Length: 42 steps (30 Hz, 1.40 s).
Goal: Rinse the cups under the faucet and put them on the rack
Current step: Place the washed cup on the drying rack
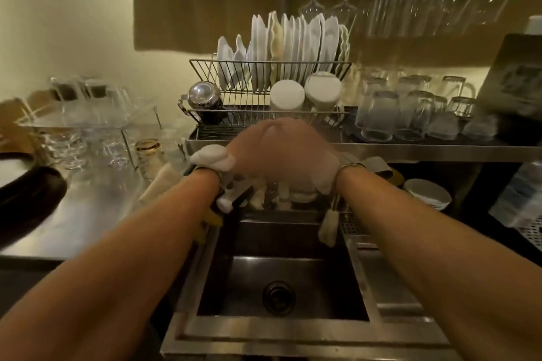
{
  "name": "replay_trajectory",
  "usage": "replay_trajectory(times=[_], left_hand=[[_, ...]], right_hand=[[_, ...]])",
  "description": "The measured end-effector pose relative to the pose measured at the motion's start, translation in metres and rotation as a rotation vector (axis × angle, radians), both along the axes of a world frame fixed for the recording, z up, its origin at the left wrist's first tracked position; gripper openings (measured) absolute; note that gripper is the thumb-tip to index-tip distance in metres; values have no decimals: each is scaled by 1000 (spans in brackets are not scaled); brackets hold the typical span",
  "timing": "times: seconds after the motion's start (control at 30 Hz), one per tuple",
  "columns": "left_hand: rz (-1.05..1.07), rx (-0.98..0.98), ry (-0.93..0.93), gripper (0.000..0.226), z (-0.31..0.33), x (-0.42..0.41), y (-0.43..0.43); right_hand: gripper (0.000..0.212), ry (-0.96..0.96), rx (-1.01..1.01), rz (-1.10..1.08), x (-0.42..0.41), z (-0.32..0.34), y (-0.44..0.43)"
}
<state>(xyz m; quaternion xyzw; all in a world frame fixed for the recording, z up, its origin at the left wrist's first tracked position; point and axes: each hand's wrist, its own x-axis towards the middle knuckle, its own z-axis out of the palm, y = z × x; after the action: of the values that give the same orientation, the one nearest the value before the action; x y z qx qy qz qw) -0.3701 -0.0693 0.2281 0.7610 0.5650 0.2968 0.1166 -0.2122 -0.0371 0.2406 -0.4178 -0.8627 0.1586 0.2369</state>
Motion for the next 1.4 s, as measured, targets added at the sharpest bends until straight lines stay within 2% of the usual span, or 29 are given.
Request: replay_trajectory(times=[0.1,0.47,0.8,0.93,1.2,1.27,1.33,1.4], left_hand=[[28,67,-37,98,16,-10,-7],[47,293,-14,98,117,-58,16],[49,322,-46,102,99,-90,58],[58,246,-10,104,90,-101,68],[137,209,228,114,83,-109,78],[262,119,260,128,76,-115,84],[396,-69,186,137,63,-130,86],[360,-199,92,137,41,-140,87]], right_hand=[[94,17,37,75,-9,18,-3],[99,63,322,11,-60,115,17],[100,-19,359,-41,-96,105,50],[102,-60,361,-85,-107,95,57],[107,-57,292,-86,-113,76,71],[107,-86,279,-108,-114,75,74],[105,-110,248,-118,-118,75,79],[104,-127,226,-123,-120,71,84]])
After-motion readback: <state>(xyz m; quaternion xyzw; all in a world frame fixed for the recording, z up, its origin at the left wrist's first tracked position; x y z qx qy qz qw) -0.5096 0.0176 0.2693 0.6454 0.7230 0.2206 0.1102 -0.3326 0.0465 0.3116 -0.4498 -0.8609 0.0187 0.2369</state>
